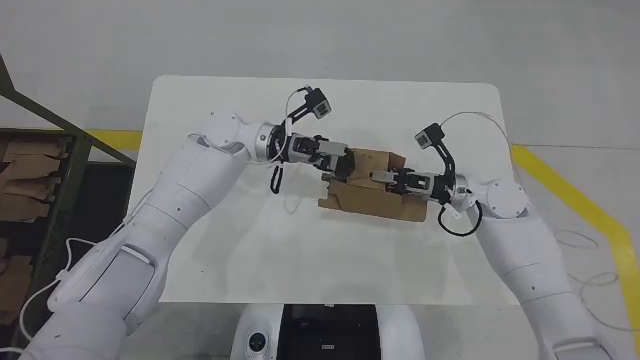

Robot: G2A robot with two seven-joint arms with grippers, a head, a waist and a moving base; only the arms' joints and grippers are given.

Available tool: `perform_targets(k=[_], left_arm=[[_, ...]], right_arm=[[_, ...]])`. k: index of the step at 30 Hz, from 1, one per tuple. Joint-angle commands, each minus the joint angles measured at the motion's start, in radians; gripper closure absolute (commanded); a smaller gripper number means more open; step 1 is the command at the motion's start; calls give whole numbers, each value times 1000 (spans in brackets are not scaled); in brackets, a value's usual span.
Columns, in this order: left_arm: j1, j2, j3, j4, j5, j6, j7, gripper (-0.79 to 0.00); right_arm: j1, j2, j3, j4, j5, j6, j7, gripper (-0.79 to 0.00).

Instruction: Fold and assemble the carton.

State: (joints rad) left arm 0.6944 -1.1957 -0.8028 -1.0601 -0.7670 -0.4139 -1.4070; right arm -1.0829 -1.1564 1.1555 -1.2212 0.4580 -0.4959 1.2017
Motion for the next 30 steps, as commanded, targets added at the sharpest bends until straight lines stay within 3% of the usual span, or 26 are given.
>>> perform_targets(k=[1, 8, 16, 30], left_arm=[[-10, -2, 11, 2, 58, -34, 35, -785], [-15, -7, 33, -19, 63, -85, 86, -785], [-3, 6, 4, 6, 51, -142, 142, -785], [16, 21, -20, 48, 39, -143, 144, -785]], right_arm=[[-3, 1, -2, -4, -14, 0, -12, 0], [-10, 1, -10, -13, -28, 4, -35, 0], [-14, 6, 7, -9, 0, -2, -48, 0], [-46, 19, 48, -40, 31, -6, -49, 0]])
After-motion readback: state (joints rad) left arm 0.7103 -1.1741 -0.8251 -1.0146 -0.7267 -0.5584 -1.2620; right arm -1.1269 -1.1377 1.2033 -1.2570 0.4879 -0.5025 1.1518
